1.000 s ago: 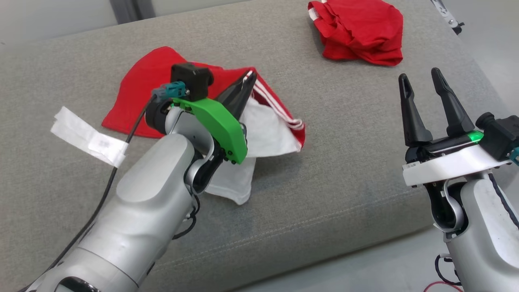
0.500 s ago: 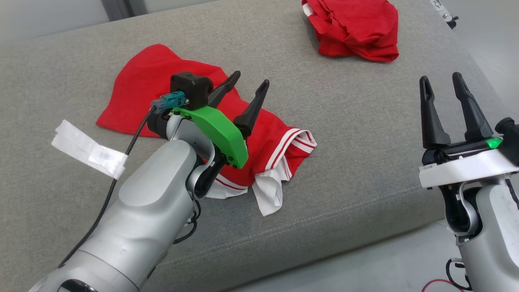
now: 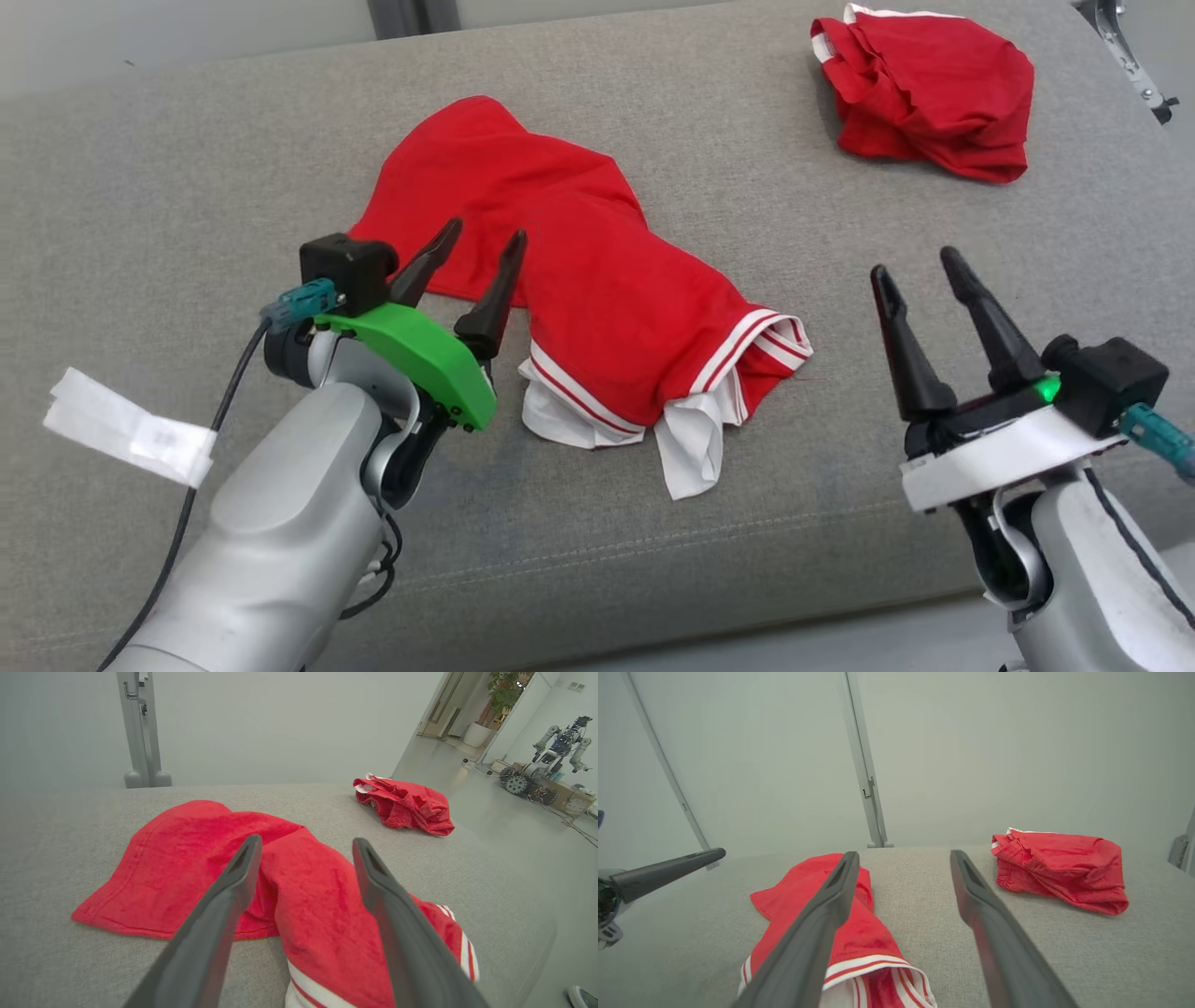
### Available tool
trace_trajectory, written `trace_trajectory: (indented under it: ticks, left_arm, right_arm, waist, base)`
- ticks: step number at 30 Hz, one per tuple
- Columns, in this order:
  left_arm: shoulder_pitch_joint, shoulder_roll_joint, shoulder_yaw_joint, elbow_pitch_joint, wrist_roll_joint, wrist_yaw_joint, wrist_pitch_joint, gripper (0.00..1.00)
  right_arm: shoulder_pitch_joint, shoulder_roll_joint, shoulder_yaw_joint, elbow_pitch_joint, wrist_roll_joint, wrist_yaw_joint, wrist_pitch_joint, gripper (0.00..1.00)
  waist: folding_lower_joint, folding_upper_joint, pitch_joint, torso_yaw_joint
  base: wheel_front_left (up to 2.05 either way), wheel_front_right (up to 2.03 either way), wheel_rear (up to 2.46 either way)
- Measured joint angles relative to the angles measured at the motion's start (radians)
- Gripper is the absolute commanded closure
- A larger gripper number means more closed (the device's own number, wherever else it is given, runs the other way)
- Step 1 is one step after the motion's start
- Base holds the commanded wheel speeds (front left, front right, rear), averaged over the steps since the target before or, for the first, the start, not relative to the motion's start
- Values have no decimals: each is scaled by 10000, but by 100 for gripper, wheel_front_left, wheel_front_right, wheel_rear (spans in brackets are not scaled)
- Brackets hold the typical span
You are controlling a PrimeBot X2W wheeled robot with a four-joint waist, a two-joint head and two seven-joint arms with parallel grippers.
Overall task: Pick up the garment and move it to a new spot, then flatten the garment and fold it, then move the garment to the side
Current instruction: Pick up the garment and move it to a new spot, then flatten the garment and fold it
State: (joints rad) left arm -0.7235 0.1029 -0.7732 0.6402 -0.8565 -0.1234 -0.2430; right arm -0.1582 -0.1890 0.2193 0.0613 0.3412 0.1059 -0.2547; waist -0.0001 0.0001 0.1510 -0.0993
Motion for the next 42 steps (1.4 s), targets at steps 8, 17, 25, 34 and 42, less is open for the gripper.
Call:
trace_trajectory:
  ticks: [8, 17, 25, 34, 42]
  left_arm:
    - [734, 466, 347, -399, 107, 109, -84, 0]
    - [1613, 512, 1390, -1463, 136, 374, -86, 0]
    - [2417, 522, 1883, -2044, 173, 458, -86, 0]
    - [2917, 560, 2228, -2635, 539, 533, -86, 0]
    - [3183, 591, 2472, -2984, 696, 533, -86, 0]
  right_arm:
    - [586, -2, 1062, 658, -121, 84, 75, 0]
    - [712, 113, 1812, 1912, 73, 171, 828, 0]
    - [479, 357, 1912, 2533, 401, 171, 1018, 0]
    - [-288, 623, 1942, 3106, 736, 173, 1143, 0]
    - [-725, 708, 2077, 3557, 886, 173, 1235, 100]
  waist:
    - [0, 0, -70, 518]
    - [0, 0, -46, 974]
    - [0, 0, 4, 1307]
    - [0, 0, 130, 1561]
    - [0, 0, 265, 1640]
  base:
    - [0, 0, 0]
    - [0, 0, 0]
    - [0, 0, 0]
    - [0, 0, 0]
    - [0, 0, 0]
